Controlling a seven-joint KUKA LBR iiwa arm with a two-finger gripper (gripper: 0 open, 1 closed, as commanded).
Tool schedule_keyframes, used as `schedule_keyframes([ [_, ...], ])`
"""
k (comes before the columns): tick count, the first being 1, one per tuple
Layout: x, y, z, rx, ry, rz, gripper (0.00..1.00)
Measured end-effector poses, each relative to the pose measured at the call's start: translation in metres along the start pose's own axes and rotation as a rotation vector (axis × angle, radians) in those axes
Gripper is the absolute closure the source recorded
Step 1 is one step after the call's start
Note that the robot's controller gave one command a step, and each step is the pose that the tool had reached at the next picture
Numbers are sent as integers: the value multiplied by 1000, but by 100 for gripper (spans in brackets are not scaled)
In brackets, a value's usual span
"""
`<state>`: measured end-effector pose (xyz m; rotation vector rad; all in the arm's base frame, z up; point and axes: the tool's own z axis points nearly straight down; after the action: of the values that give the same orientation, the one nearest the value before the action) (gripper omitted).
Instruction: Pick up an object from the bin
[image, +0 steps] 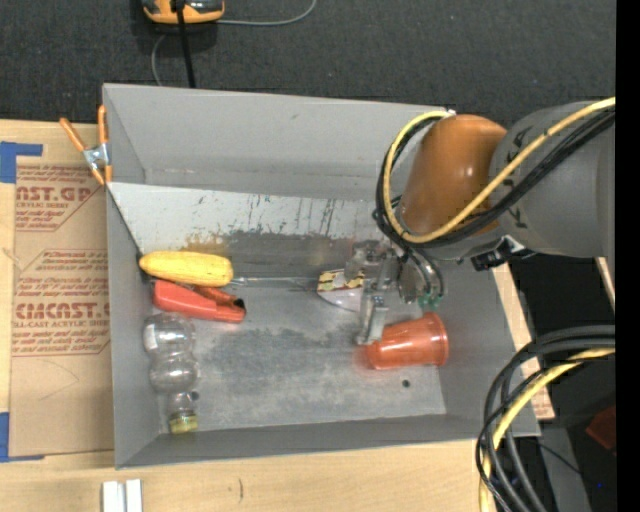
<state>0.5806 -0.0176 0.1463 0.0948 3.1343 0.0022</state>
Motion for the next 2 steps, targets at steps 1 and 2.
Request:
schedule_keyframes([
  [1,7,-39,15,1,12,-28,0],
  [2,26,-93,27,1,-3,-80,0],
])
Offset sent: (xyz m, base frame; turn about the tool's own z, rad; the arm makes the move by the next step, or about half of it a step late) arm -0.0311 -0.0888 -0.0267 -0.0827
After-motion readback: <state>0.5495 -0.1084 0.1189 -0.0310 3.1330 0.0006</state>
